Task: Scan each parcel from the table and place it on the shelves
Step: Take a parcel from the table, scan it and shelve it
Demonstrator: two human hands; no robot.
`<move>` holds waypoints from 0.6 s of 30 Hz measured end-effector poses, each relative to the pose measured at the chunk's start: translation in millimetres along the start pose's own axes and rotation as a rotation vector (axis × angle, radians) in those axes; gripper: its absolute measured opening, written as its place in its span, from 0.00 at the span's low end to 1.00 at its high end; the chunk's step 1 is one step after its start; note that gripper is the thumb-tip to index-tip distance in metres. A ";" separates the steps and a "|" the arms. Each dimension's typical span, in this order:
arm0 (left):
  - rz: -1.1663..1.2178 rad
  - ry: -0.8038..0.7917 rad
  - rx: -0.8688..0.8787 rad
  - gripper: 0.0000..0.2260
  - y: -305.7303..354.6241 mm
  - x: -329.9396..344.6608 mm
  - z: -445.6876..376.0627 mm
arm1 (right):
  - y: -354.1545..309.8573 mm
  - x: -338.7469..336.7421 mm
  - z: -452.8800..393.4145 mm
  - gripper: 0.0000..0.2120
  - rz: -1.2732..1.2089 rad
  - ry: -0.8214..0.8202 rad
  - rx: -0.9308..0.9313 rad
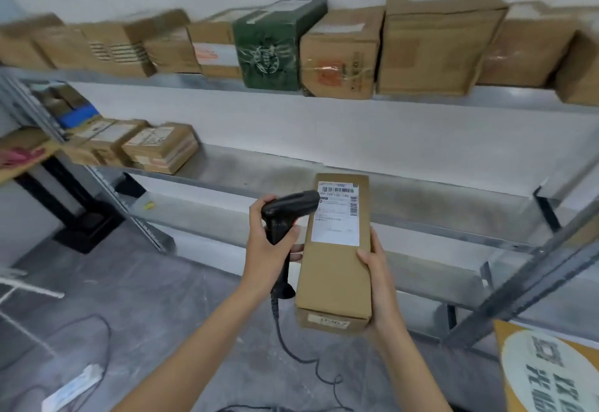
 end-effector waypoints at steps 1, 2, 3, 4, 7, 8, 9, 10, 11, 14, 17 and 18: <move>-0.005 0.023 0.006 0.26 -0.9 -19.4 -6.6 | 7.9 19.9 -5.7 0.33 0.001 -0.021 0.009; -0.009 0.046 0.010 0.26 -2.2 -38.5 -13.0 | 15.6 39.8 -10.9 0.32 0.003 -0.042 0.017; -0.011 0.070 0.013 0.26 -4.0 -58.4 -19.4 | 23.6 59.5 -15.9 0.32 0.010 -0.061 0.023; -0.010 0.092 0.010 0.25 -6.5 -78.6 -25.7 | 31.3 78.6 -20.5 0.32 0.021 -0.078 0.027; 0.018 0.137 -0.023 0.23 -14.9 -139.8 -44.3 | 54.8 136.0 -37.5 0.32 0.053 -0.108 0.039; 0.029 0.150 -0.035 0.23 -17.8 -159.6 -49.6 | 63.8 153.7 -44.6 0.31 0.059 -0.111 0.041; 0.037 0.166 -0.043 0.23 -20.2 -178.6 -54.4 | 72.6 170.6 -51.8 0.30 0.065 -0.112 0.043; 0.043 0.184 -0.045 0.23 -21.9 -196.8 -58.7 | 81.8 187.0 -59.1 0.28 0.067 -0.113 0.044; 0.051 0.201 -0.043 0.23 -23.0 -213.6 -62.7 | 91.0 202.3 -66.0 0.25 0.063 -0.117 0.045; 0.095 0.255 -0.055 0.23 -30.7 -255.7 -71.5 | 118.3 243.0 -80.2 0.21 0.063 -0.152 0.058; 0.127 0.324 -0.066 0.23 -39.5 -288.1 -78.6 | 143.3 274.5 -91.1 0.21 0.066 -0.178 0.098; 0.134 0.350 -0.072 0.23 -43.0 -296.9 -80.4 | 150.6 282.9 -95.7 0.21 0.073 -0.188 0.112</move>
Point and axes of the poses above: each hand's wrist, its own z-axis away from the middle knuckle, its own x-axis out of the palm, y = z × x, the point moved 4 cm from there along -z, towards the middle knuckle, and after that the axes turned 7 degrees about -z, right-handed, at the moved point
